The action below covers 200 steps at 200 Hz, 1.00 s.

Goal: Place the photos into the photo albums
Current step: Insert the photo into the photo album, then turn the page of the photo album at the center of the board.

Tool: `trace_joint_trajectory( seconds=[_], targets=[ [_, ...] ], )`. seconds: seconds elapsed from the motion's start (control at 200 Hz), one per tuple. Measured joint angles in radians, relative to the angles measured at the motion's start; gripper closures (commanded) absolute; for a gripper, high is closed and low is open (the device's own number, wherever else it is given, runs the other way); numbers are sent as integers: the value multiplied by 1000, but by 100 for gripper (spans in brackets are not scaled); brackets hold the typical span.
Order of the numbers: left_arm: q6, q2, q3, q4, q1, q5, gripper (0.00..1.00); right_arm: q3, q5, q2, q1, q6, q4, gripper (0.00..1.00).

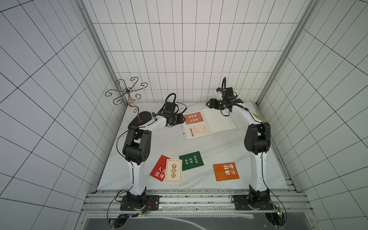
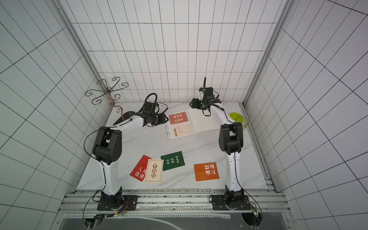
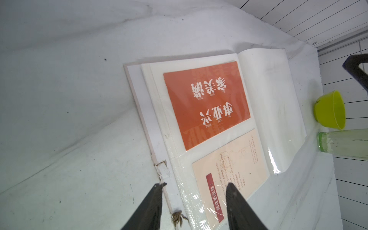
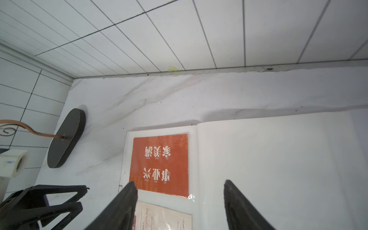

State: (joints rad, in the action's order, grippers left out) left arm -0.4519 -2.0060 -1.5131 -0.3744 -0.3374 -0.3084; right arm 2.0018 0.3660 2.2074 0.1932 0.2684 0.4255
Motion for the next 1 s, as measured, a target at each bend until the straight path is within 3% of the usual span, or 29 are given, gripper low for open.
trace_joint_trajectory(
  seconds=[0.185,0.49,0.999],
  targets=[
    [32,55,12,32,-81,-6,47,-197,-158,-134,-24,-5,-5,23],
    [88,77,23,47,-212,-31,46,-458,-335,-208,-37,-12,-5,22],
    [94,77,23,38,-227,-49,45,-531,-393,-204,-36,-15,-21,22]
  ],
)
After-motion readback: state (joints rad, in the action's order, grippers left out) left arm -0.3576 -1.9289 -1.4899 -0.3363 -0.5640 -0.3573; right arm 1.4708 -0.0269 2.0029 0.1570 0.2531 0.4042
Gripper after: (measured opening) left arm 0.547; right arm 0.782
